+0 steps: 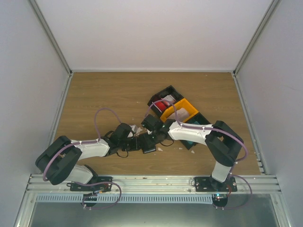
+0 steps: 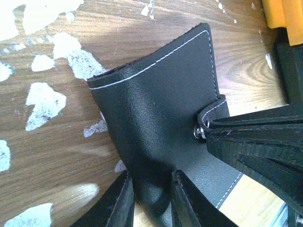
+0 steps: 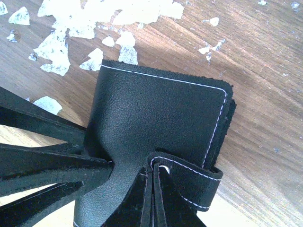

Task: Put the credit cards into the card holder
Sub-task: Close the card holder at the center of the board.

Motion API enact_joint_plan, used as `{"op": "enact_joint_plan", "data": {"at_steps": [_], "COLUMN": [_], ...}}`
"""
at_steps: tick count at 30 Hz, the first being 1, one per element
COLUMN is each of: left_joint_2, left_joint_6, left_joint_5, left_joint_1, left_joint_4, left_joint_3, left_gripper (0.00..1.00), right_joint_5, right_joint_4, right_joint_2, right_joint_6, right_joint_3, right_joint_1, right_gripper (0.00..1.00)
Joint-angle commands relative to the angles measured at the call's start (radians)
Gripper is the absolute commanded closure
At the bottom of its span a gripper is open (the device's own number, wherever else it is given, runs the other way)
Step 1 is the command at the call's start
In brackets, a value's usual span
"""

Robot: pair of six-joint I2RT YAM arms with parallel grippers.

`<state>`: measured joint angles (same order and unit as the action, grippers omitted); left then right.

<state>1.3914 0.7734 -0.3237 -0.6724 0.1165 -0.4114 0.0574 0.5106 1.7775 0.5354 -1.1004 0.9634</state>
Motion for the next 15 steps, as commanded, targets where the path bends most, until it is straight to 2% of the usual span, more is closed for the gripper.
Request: {"op": "enact_joint_plan", "data": {"at_steps": [1,8,15], "left_joint_2": [0.018,0.022,0.031], "left_joint_6": [-0.016,-0.016,-0.015], "left_joint_5": [0.013,0.015,0.010], "left_joint_1": [-0.012,-0.012,-0.012], "left_joint_4": [-0.014,-0.011,-0.003], "left_joint_3": [-0.021,-0.023,-0.026], "left_gripper": [0.77,0.78,0.79], "right_joint_5": [0.071,0.051,0.016], "right_joint_4": [-0.016,0.004,0.109], "right_joint_2": [0.083,0.122,0.144], "right_joint_6": [0.026,0.029,0.032], "right_joint_3": [0.086,0.067,0.045], "right_joint_1": [0.039,0.044,0.044], "right_gripper": [0.99,1.00,0.99]}}
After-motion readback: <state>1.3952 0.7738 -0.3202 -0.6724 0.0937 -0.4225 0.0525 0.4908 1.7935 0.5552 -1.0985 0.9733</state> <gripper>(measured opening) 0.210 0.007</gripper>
